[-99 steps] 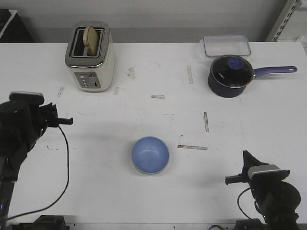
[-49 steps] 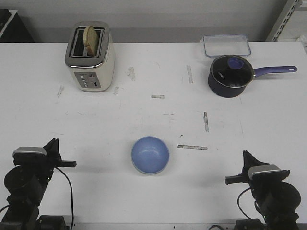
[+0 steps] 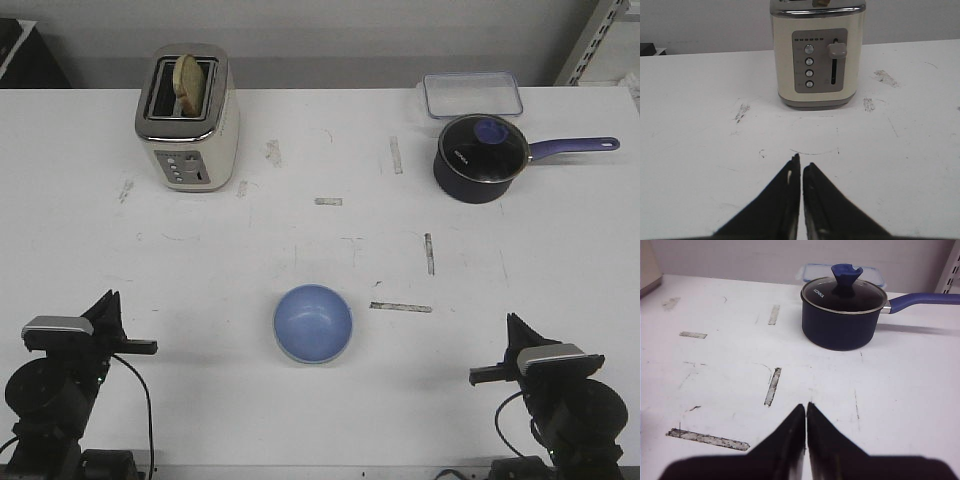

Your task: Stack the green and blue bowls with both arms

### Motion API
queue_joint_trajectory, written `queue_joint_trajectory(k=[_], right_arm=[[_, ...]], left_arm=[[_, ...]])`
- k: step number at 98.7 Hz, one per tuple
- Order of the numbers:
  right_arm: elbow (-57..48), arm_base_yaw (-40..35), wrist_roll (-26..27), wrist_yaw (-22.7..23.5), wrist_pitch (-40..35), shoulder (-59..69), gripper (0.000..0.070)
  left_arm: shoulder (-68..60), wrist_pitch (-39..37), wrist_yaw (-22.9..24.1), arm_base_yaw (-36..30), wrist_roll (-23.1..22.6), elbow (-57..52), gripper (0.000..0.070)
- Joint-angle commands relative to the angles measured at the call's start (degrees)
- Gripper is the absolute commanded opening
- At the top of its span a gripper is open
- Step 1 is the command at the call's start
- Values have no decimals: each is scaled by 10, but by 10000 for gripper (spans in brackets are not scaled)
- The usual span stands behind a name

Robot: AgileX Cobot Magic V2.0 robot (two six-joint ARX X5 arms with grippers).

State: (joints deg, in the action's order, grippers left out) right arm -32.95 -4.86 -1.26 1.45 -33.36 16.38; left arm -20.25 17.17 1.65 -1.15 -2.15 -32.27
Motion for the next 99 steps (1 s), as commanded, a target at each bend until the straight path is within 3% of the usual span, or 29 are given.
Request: queue_joint_trajectory(k=[1, 51, 75, 99], right_arm=[[0, -1, -1, 0, 8, 2, 0], [0, -1, -1, 0, 8, 2, 0], [0, -1, -1, 0, 8, 2, 0], [0, -1, -1, 0, 8, 2, 0]], left_arm=[[-1, -7, 3, 1, 3, -2, 1], [14, -11, 5, 1, 4, 7, 1], [112, -183, 5, 1, 18, 167, 1], [200, -243, 5, 1, 17, 318, 1]])
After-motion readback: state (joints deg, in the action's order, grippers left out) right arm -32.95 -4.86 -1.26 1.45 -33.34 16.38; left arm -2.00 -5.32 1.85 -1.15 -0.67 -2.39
